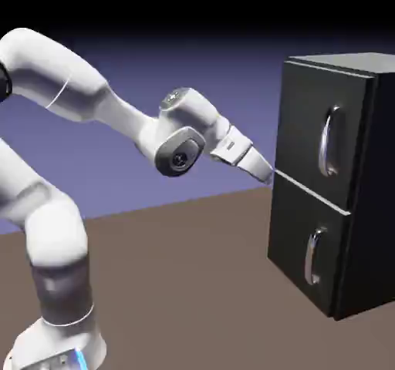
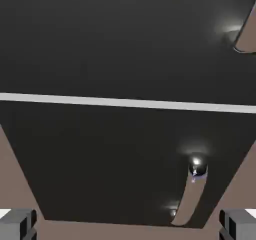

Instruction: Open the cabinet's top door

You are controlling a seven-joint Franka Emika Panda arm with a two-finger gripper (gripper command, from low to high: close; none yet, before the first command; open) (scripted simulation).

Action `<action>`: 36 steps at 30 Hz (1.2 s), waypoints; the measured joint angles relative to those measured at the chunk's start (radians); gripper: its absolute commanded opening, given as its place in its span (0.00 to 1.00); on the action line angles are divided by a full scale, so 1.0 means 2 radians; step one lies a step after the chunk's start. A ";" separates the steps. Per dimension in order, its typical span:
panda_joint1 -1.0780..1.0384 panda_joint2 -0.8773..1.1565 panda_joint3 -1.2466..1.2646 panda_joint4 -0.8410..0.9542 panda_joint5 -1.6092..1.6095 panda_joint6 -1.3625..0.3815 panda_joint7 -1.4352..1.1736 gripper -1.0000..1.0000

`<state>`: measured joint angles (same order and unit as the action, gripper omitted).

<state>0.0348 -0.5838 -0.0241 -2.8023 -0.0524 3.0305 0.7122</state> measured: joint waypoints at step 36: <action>0.341 -0.206 -0.360 0.115 -0.783 -0.097 -0.430 1.00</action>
<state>0.7159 -0.9956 -0.7441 -2.5718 -1.6181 2.8369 -0.1469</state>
